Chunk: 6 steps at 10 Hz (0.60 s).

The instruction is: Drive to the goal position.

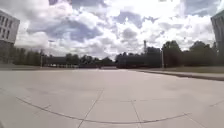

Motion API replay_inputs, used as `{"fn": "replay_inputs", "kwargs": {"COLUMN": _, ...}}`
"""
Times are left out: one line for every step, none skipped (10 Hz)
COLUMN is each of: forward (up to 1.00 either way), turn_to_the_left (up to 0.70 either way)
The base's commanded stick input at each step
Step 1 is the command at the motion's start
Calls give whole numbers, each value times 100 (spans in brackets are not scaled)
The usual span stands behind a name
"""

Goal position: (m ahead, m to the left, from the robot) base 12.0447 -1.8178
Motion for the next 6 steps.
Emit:
{"fn": "replay_inputs", "kwargs": {"forward": 100, "turn_to_the_left": -8}}
{"fn": "replay_inputs", "kwargs": {"forward": 100, "turn_to_the_left": -8}}
{"fn": "replay_inputs", "kwargs": {"forward": 100, "turn_to_the_left": -8}}
{"fn": "replay_inputs", "kwargs": {"forward": 100, "turn_to_the_left": -8}}
{"fn": "replay_inputs", "kwargs": {"forward": 100, "turn_to_the_left": -8}}
{"fn": "replay_inputs", "kwargs": {"forward": 100, "turn_to_the_left": -8}}
